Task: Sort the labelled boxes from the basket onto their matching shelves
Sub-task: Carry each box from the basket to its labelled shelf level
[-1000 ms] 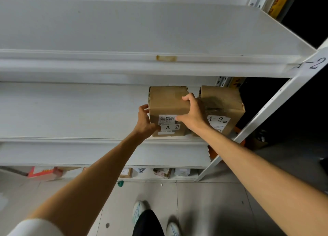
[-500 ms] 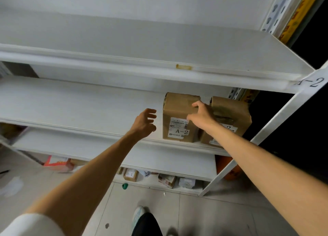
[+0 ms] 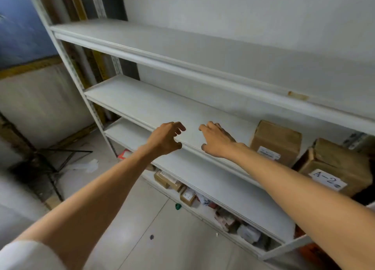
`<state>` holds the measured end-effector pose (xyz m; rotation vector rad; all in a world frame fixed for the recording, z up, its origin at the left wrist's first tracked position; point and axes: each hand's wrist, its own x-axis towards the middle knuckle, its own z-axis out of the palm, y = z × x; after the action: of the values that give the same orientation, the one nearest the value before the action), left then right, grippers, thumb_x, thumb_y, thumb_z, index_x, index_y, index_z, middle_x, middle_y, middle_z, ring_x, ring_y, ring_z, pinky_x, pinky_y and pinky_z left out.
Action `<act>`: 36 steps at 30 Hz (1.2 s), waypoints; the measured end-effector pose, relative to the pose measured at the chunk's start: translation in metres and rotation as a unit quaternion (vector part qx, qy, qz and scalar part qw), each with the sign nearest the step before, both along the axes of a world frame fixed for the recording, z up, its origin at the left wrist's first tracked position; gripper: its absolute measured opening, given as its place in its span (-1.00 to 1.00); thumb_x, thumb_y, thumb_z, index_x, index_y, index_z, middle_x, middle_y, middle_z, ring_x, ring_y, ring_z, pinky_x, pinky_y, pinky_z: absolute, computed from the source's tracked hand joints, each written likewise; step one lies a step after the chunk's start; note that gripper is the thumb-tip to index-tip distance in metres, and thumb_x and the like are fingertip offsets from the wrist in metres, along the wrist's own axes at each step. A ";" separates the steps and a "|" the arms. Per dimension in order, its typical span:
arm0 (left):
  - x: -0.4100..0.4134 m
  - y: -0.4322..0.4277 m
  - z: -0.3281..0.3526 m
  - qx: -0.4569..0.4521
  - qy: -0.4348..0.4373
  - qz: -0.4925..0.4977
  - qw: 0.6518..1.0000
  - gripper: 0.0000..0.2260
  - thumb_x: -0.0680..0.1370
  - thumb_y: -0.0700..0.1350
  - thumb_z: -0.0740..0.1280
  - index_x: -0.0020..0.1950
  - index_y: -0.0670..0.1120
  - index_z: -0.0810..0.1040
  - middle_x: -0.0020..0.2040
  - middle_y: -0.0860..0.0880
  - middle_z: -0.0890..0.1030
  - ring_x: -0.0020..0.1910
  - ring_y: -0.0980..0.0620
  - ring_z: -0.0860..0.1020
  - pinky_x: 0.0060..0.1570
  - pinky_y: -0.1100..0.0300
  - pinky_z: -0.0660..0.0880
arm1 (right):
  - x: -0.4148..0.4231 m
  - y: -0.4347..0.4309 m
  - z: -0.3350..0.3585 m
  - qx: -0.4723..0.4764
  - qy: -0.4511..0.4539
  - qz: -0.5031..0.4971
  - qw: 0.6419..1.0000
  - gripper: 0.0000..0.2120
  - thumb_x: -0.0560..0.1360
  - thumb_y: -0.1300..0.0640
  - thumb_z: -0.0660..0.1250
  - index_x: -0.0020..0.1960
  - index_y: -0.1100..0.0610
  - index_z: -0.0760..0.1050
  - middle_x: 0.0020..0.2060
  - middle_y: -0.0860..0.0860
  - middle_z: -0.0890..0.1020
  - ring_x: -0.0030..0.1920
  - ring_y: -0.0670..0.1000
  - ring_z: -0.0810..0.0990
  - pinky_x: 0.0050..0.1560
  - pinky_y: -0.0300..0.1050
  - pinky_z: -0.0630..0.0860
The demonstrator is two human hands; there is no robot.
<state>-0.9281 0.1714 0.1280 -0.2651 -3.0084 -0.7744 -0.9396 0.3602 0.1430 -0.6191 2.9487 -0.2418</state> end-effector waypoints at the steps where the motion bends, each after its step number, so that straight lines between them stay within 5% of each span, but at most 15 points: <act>1: 0.010 -0.025 0.005 -0.024 -0.001 0.021 0.999 -0.56 0.41 -0.12 0.47 0.28 0.00 0.50 0.12 0.01 0.60 0.06 0.02 0.56 0.01 0.07 0.54 | 0.001 -0.024 0.002 0.000 -0.006 0.027 1.000 -0.57 0.50 0.18 0.28 0.35 0.20 0.30 0.23 0.15 0.37 0.26 0.18 0.36 0.18 0.02 0.42; 9: 0.142 -0.217 0.028 -0.078 -0.047 0.225 0.970 -0.57 0.38 -0.06 0.49 0.23 0.00 0.52 0.09 0.00 0.61 0.06 -0.03 0.59 0.05 0.02 0.55 | 0.047 -0.231 0.013 -0.005 -0.006 0.231 0.973 -0.57 0.47 0.11 0.33 0.29 0.21 0.38 0.20 0.17 0.44 0.24 0.19 0.41 0.20 0.04 0.44; 15: 0.272 -0.313 0.030 -0.093 -0.099 0.368 0.920 -0.61 0.39 -0.01 0.47 0.19 0.00 0.54 0.08 0.00 0.61 0.08 -0.02 0.57 0.05 0.05 0.53 | 0.131 -0.371 0.017 -0.013 -0.020 0.417 0.908 -0.43 0.40 0.08 0.41 0.36 0.16 0.35 0.20 0.14 0.45 0.24 0.16 0.42 0.16 0.04 0.47; 26: 0.483 -0.316 0.007 -0.019 -0.121 0.613 0.780 -0.64 0.41 0.01 0.44 0.16 -0.05 0.53 0.01 0.03 0.56 0.06 -0.03 0.54 -0.08 0.12 0.48 | 0.304 -0.498 0.009 0.004 -0.055 0.713 0.699 -0.45 0.44 0.12 0.40 0.36 0.24 0.35 0.16 0.19 0.46 0.17 0.19 0.46 0.07 -0.02 0.44; 32: 0.575 -0.250 -0.011 0.028 -0.153 0.751 0.641 -0.57 0.40 0.03 0.47 0.22 -0.05 0.51 0.07 -0.02 0.59 0.03 -0.04 0.55 -0.02 0.01 0.54 | 0.400 -0.501 -0.006 0.028 -0.100 0.817 0.567 -0.49 0.45 0.13 0.41 0.34 0.21 0.36 0.18 0.07 0.45 0.19 0.06 0.45 0.10 -0.12 0.41; 36: 0.618 -0.200 -0.028 0.022 -0.167 0.812 0.559 -0.62 0.41 0.03 0.45 0.18 -0.05 0.52 0.05 -0.04 0.59 0.00 -0.06 0.55 -0.14 0.10 0.48 | 0.461 -0.486 -0.028 0.059 -0.084 0.866 0.489 -0.52 0.42 0.09 0.41 0.26 0.27 0.39 0.17 0.18 0.49 0.18 0.19 0.48 0.15 0.10 0.47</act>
<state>-0.3099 -0.0283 0.1001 2.3686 -1.8440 -0.5004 -0.4786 -0.1255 0.1152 -2.6208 0.8382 0.1490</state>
